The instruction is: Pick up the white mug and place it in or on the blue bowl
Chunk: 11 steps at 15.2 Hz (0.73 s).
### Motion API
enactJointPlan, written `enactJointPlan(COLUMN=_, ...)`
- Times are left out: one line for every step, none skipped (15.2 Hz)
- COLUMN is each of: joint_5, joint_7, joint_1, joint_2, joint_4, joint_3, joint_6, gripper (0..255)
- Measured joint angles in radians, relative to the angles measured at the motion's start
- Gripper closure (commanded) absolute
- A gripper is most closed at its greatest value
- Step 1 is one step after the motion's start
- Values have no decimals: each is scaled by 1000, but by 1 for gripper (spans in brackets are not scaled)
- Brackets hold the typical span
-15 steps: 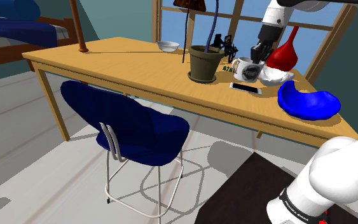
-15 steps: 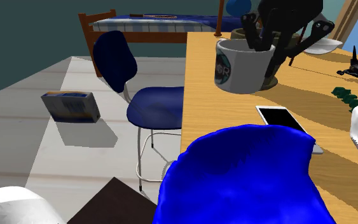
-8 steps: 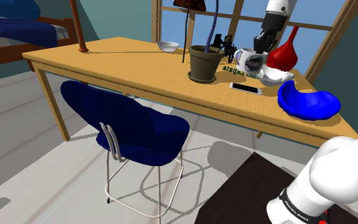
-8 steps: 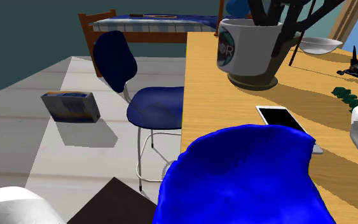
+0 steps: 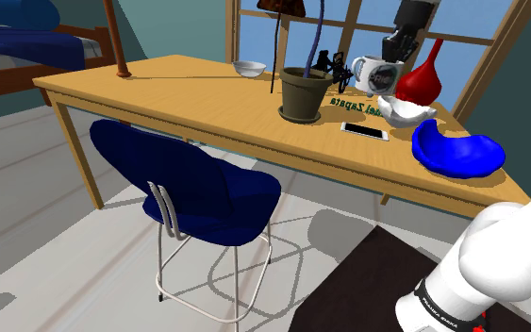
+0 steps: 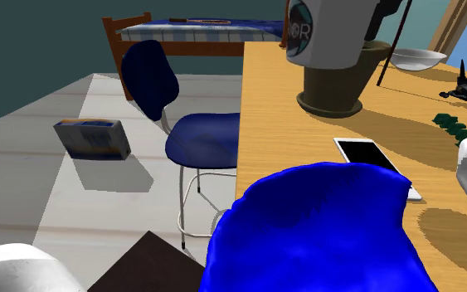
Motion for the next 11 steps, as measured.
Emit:
enactJointPlan(joint_5=-4, joint_7=-7, joint_1=-3, joint_2=-9, joint_4=0, joint_3=-3, joint_6=-9, gripper=255)
enactJointPlan(joint_5=-10, joint_7=-16, joint_1=-7, joint_2=-25, joint_4=-8, joint_3=-8, joint_6=-17, gripper=255)
enactJointPlan(joint_5=-20, joint_7=-21, joint_1=-13, joint_2=-60, joint_4=-36, joint_3=-9, joint_6=-23, gripper=255)
enactJointPlan(joint_5=-27, joint_7=-31, joint_1=-18, joint_2=-79, joint_4=-45, joint_3=-14, joint_6=-31, gripper=255)
enactJointPlan(joint_5=-36, joint_7=-42, joint_1=-24, joint_2=-101, joint_4=-54, joint_3=-20, joint_6=-43, gripper=255)
enactJointPlan(joint_5=-46, joint_7=-56, joint_1=-31, joint_2=-123, joint_4=-65, joint_3=-28, joint_6=-53, gripper=255)
enactJointPlan(joint_5=-57, joint_7=-70, joint_1=-38, joint_2=-152, joint_4=-88, joint_3=-36, joint_6=-56, gripper=255)
enactJointPlan(joint_5=-68, joint_7=-83, joint_1=-45, joint_2=-178, joint_4=-96, joint_3=-41, joint_6=-72, gripper=255)
enactJointPlan(joint_5=-78, joint_7=-96, joint_1=-51, joint_2=-198, joint_4=-106, joint_3=-48, joint_6=-82, gripper=255)
enactJointPlan(joint_5=-88, joint_7=-104, joint_1=-58, joint_2=-227, joint_4=-117, joint_3=-50, joint_6=-97, gripper=255)
enactJointPlan(joint_5=-101, joint_7=-118, joint_1=-67, joint_2=-257, joint_4=-138, joint_3=-57, joint_6=-105, gripper=255)
